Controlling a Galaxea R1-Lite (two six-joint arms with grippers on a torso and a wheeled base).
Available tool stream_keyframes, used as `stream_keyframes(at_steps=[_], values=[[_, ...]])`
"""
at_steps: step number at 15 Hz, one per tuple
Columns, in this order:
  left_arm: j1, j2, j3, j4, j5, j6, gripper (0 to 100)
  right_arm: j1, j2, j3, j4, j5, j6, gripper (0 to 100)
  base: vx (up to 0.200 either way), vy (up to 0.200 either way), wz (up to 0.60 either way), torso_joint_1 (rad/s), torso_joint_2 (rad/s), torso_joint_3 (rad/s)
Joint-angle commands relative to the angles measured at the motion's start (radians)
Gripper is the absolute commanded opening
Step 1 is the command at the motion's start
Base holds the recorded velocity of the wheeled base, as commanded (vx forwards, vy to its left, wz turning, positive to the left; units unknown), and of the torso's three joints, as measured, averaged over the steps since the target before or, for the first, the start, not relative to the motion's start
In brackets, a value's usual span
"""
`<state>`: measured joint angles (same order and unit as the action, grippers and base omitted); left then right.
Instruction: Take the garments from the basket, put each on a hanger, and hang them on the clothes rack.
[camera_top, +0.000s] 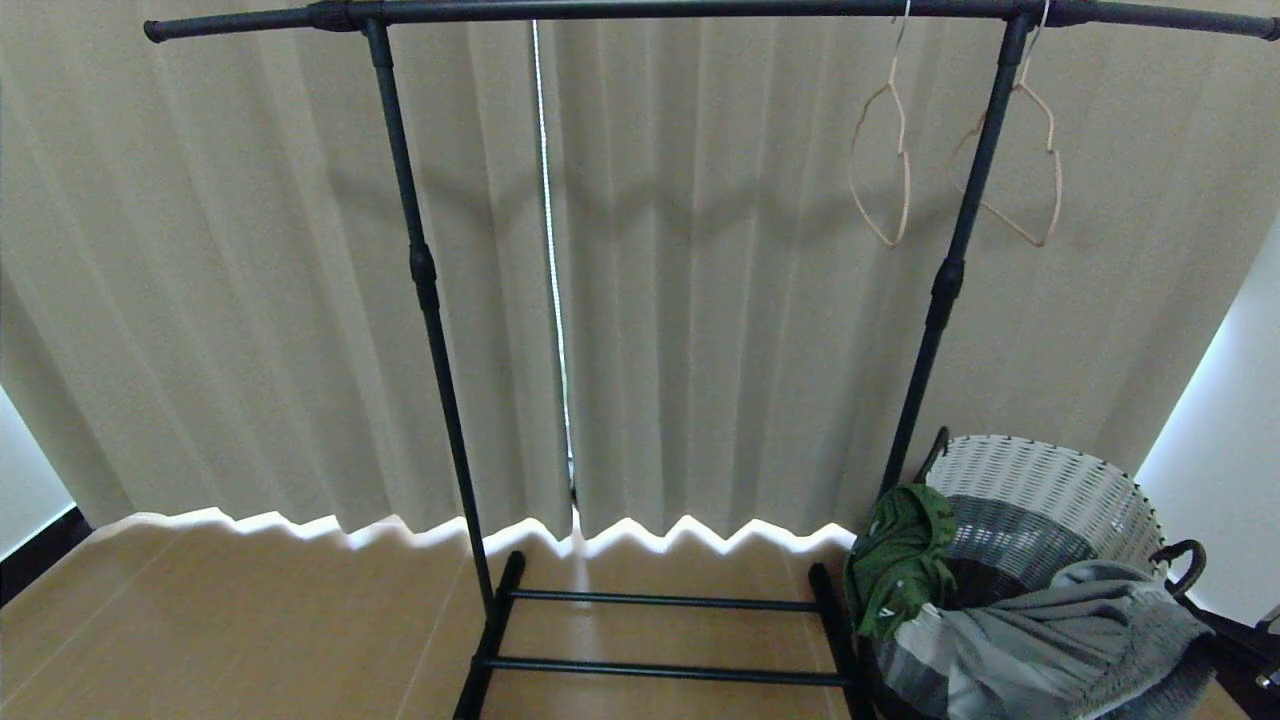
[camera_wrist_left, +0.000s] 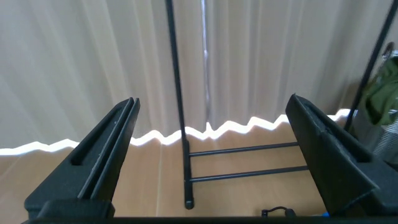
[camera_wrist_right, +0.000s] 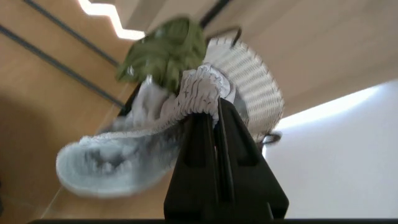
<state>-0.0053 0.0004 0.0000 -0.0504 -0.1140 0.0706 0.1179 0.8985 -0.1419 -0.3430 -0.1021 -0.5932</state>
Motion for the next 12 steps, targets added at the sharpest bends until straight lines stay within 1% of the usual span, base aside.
stream_keyframes(at_steps=[1, 2, 4, 6, 8, 10, 11, 12], values=[[-0.001, 0.0, 0.0, 0.0, -0.001, 0.001, 100, 0.008, -0.001, -0.007, -0.001, 0.002, 0.0, 0, 0.0, 0.0, 0.0, 0.0, 0.0, 0.0], [-0.001, 0.0, 0.0, 0.0, 0.001, 0.005, 100, 0.022, -0.003, -0.013, -0.002, 0.002, 0.0, 0, 0.0, 0.0, 0.0, 0.0, 0.0, 0.0], [-0.001, 0.0, 0.0, 0.0, 0.008, 0.005, 100, 0.078, 0.0, -0.041, -0.001, 0.002, 0.0, 0, 0.0, 0.0, 0.0, 0.0, 0.0, 0.0], [-0.001, 0.0, 0.0, 0.0, 0.037, 0.001, 100, 0.14, 0.002, -0.059, -0.001, 0.002, 0.0, 0, 0.0, 0.0, 0.0, 0.0, 0.0, 0.0], [-0.001, 0.0, 0.0, 0.0, 0.033, 0.003, 100, 0.217, 0.003, -0.077, 0.001, 0.001, 0.0, 0, 0.0, 0.0, 0.0, 0.0, 0.0, 0.0], [-0.001, 0.0, 0.0, 0.0, 0.027, 0.018, 100, 0.223, 0.011, -0.105, 0.001, 0.002, 0.0, 0, 0.0, 0.0, 0.0, 0.0, 0.0, 0.0], [-0.001, 0.0, 0.0, -0.002, -0.021, 0.064, 100, 0.224, 0.017, -0.122, -0.004, 0.004, 0.004, 0, 0.0, 0.0, 0.0, 0.0, 0.0, 0.0], [-0.002, 0.0, -0.012, 0.0, -0.087, 0.115, 100, 0.23, 0.017, -0.13, -0.005, 0.004, 0.018, 0, 0.0, 0.0, 0.0, 0.0, 0.0, 0.0]])
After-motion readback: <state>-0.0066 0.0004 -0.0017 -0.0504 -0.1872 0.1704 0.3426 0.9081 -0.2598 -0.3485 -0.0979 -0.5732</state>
